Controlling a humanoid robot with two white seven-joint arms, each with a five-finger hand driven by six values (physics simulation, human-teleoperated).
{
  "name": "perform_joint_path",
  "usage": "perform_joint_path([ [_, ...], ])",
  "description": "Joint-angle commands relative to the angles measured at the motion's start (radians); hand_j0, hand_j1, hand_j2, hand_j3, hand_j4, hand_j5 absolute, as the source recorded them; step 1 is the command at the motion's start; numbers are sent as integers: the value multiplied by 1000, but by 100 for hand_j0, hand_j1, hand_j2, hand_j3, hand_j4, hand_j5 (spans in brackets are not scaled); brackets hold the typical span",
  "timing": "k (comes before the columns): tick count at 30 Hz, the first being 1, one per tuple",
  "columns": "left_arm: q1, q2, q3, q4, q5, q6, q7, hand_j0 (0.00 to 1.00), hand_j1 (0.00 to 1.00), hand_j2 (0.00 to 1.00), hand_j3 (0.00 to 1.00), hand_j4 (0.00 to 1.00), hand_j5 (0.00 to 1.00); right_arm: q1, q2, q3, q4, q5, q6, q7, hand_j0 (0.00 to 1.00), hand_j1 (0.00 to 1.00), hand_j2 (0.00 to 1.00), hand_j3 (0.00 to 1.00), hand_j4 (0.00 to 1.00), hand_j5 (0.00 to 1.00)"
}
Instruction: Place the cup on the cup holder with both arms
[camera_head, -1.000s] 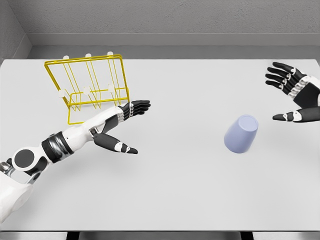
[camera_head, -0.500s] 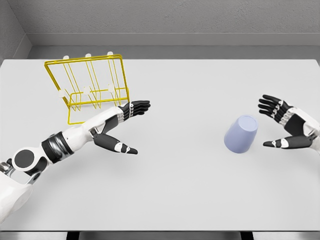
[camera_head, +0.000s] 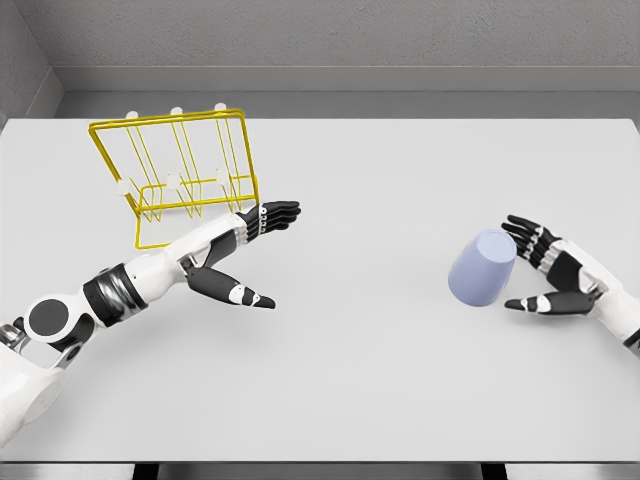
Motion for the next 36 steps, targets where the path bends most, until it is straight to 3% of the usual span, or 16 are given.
perform_joint_path([
  [1,0,1,0,0,6,0,0,100,100,100,100,100,100,0,20,-2,4,10,0,0,100,100,100,100,100,100],
  [31,2,2,2,0,4,0,0,100,100,100,100,100,100,-6,48,1,-73,21,0,0,100,100,100,100,100,100],
  [36,2,2,0,2,4,0,0,100,100,100,100,100,100,-6,48,4,-77,21,2,0,94,94,94,94,94,94],
])
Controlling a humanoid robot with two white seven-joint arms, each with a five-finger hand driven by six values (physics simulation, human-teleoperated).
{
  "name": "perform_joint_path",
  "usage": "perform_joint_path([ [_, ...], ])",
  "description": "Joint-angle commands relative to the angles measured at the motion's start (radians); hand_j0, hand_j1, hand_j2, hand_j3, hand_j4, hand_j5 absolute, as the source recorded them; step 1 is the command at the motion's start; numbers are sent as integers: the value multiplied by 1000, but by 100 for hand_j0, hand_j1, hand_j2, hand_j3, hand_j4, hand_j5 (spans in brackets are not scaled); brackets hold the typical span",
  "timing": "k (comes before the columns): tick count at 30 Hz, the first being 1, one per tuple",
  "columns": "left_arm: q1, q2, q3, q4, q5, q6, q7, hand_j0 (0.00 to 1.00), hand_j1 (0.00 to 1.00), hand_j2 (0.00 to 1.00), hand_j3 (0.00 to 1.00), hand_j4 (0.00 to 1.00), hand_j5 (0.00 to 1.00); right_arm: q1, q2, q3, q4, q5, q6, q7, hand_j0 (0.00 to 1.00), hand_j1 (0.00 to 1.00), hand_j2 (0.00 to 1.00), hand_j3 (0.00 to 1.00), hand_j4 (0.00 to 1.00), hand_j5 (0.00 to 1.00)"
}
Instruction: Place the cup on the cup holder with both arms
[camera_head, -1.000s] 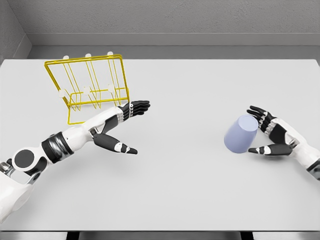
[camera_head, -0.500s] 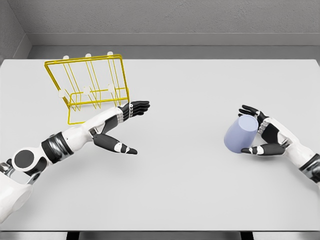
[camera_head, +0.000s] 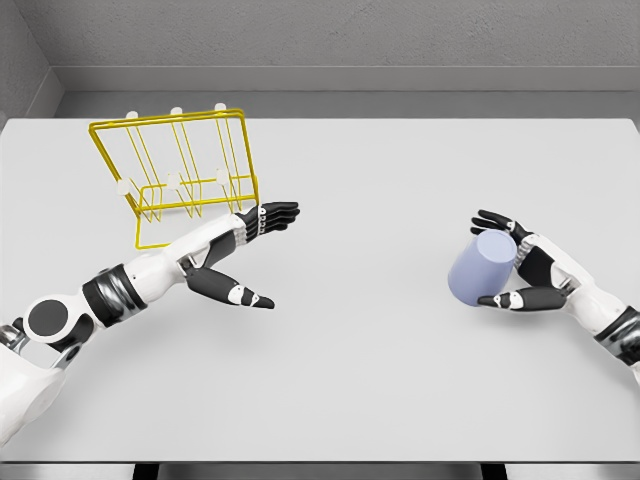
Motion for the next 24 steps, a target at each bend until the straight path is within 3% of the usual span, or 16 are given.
perform_joint_path([
  [1,0,1,1,0,6,0,0,100,100,100,100,100,100,0,0,1,-4,-7,1,0,91,91,91,91,91,91],
  [7,0,1,1,5,6,0,0,100,100,100,100,100,100,0,5,21,-7,-7,1,0,86,86,86,86,86,86],
  [14,0,2,1,10,6,0,0,100,100,100,100,100,100,2,5,21,-2,-7,1,0,63,63,63,63,63,63],
  [24,0,2,1,10,6,0,0,100,100,100,100,100,100,-21,-1,16,-25,-7,-37,0,63,63,63,63,63,63],
])
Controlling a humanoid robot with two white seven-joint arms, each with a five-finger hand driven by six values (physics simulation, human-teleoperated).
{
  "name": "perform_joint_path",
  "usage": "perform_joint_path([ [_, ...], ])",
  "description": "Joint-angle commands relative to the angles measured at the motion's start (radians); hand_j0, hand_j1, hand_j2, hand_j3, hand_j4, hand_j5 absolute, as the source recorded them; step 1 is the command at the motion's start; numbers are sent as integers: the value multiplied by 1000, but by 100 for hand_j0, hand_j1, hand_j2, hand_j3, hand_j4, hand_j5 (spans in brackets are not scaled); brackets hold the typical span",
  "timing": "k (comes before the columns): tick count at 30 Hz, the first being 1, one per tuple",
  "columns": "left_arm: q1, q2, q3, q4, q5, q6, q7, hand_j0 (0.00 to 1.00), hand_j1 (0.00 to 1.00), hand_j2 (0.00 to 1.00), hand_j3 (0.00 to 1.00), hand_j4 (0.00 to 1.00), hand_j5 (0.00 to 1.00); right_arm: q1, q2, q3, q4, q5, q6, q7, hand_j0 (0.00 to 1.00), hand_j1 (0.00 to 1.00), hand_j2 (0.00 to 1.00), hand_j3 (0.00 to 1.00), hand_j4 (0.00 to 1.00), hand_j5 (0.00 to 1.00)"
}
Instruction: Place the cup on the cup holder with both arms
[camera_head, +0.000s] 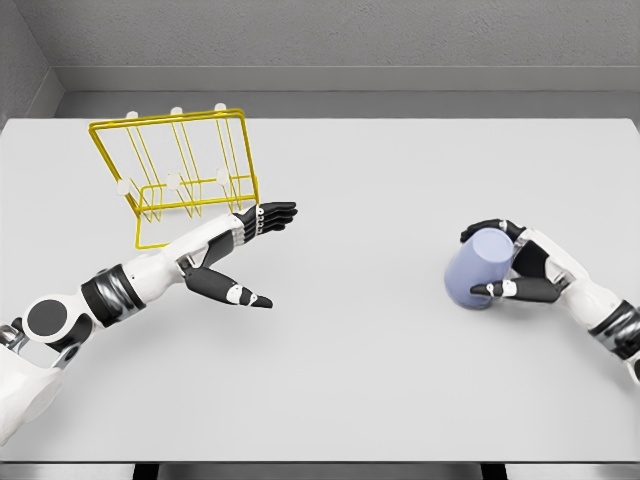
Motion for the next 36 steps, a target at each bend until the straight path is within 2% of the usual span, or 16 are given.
perform_joint_path([
  [1,0,1,0,-1,6,0,0,100,100,100,100,100,100,-2,-2,-2,-18,-6,-10,0,63,63,63,63,63,63],
  [6,0,1,0,-1,6,0,0,100,100,100,100,100,100,-28,4,1,-80,-6,-8,0,61,61,61,61,61,61],
  [8,0,2,0,-1,6,0,0,100,100,100,100,100,100,-31,28,4,-93,-5,-8,0,61,61,61,61,61,61],
  [15,0,4,0,7,6,0,0,100,100,100,100,100,100,-123,71,135,-103,-3,-7,0,62,62,62,62,62,62],
  [18,6,4,0,6,6,0,0,100,100,100,100,100,100,-138,103,152,-103,-2,-5,0,61,61,61,61,61,61],
  [20,21,4,28,3,6,0,0,100,100,100,100,100,100,-143,108,164,-102,-2,-5,0,61,61,61,61,61,61],
  [27,26,4,29,3,6,-1,0,100,100,100,100,100,100,-158,146,188,-102,0,-5,0,59,59,59,59,59,59],
  [33,32,17,31,4,6,0,0,100,100,100,100,100,100,-172,211,214,-97,35,6,0,59,59,59,59,59,59],
  [36,100,27,112,-1,7,0,0,100,100,100,100,100,100,-186,231,237,-93,49,7,0,59,59,59,59,59,59],
])
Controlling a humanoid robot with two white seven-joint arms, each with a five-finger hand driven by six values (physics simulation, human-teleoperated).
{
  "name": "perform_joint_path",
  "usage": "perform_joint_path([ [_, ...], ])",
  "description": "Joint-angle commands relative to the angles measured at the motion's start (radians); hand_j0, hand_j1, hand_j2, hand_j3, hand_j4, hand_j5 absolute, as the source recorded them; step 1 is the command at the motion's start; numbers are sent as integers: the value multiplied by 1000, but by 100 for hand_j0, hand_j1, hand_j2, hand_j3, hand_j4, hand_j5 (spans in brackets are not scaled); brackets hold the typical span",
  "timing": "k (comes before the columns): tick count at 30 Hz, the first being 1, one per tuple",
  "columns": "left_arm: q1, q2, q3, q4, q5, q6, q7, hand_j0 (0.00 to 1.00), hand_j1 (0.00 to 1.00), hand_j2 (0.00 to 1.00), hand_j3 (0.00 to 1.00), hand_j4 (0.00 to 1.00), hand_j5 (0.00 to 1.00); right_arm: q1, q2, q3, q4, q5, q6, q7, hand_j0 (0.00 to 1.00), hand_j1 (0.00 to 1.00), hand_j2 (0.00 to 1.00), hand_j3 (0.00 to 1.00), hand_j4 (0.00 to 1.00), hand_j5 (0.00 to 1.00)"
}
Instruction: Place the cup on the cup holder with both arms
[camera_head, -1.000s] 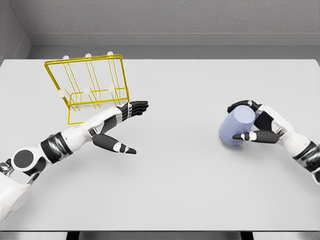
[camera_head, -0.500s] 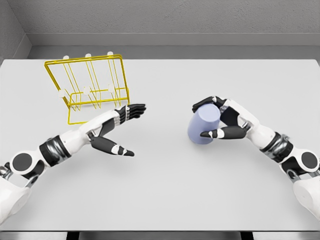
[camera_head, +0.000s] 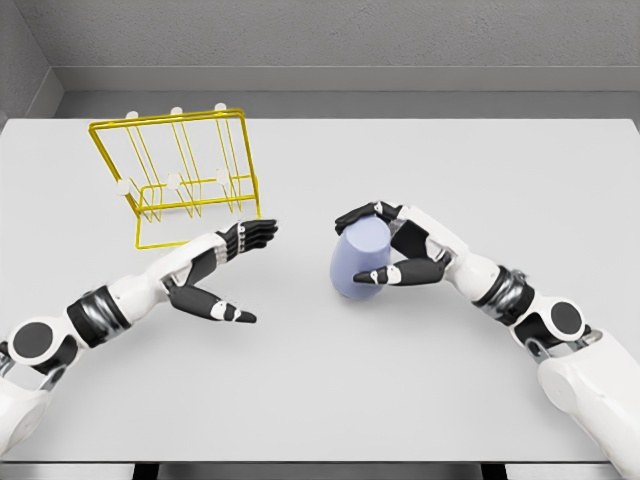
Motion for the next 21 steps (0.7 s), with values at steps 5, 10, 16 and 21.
perform_joint_path([
  [5,-6,5,45,2,9,0,0,100,100,100,100,100,100,-3,44,17,30,38,6,0,59,59,59,59,59,59],
  [10,23,-10,90,-22,5,0,0,100,100,100,100,100,100,-11,63,17,62,53,6,0,60,60,60,60,60,60],
  [16,52,-1,105,-64,8,-1,0,100,100,100,100,100,100,-15,72,17,82,55,6,0,66,66,66,66,66,66],
  [21,60,4,119,-67,6,-6,3,100,100,100,100,100,100,-15,72,17,82,67,3,0,81,81,81,81,81,81],
])
